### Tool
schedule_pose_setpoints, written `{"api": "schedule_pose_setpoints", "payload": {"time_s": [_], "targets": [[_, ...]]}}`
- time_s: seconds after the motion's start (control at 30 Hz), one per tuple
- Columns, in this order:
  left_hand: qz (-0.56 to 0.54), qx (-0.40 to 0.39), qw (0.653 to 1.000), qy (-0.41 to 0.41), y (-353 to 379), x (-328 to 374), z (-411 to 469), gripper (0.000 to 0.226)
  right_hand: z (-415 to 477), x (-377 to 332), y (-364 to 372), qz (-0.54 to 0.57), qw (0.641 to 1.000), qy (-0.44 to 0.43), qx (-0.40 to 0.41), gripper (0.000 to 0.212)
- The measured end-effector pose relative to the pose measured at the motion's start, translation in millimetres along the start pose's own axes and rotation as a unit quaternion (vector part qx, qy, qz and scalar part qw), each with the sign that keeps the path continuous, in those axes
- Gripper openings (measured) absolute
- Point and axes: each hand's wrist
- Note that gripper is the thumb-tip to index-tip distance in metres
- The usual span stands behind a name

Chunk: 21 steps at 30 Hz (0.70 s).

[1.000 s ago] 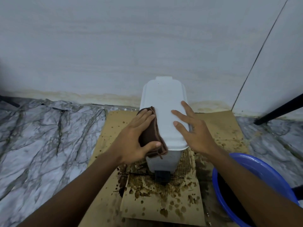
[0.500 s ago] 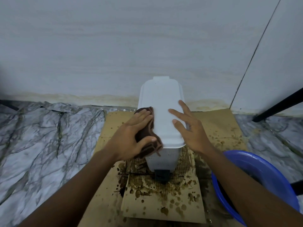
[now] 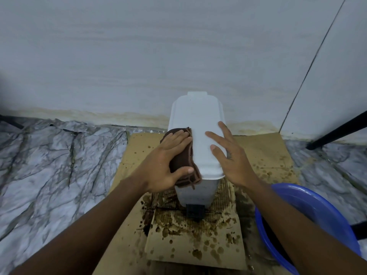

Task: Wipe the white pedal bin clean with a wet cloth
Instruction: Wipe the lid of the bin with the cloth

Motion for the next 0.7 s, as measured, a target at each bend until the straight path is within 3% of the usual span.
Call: {"api": "schedule_pose_setpoints", "payload": {"time_s": [0.13, 0.27, 0.43, 0.57, 0.7], "targets": [[0.016, 0.051, 0.998, -0.019, 8.8, 12.3, 0.2, 0.083, -0.7, 5.4, 1.6, 0.004, 1.000, 0.000, 0.013, 0.037], [0.075, 0.095, 0.992, 0.019, 26.4, 43.2, 9.5, 0.077, -1.2, 6.8, 0.3, -0.012, 1.000, -0.009, 0.016, 0.038], [0.035, 0.038, 0.999, 0.014, 5.0, 15.5, -2.1, 0.076, -1.5, 2.8, 3.7, 0.007, 1.000, -0.009, 0.014, 0.035], [0.016, 0.061, 0.997, -0.047, 0.0, -3.8, -17.7, 0.080, -2.0, 1.7, 5.1, 0.027, 0.999, -0.002, 0.025, 0.034], [0.065, 0.072, 0.995, -0.013, 19.6, 27.3, -0.8, 0.078, -2.2, 3.9, 2.9, 0.010, 0.999, -0.006, 0.033, 0.035]]}}
Point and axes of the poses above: each hand's wrist, its own z-axis towards the middle knuckle, its own y-axis out of the palm, x = y × z, and after that the axes turned 10 degrees about -y, right-handed
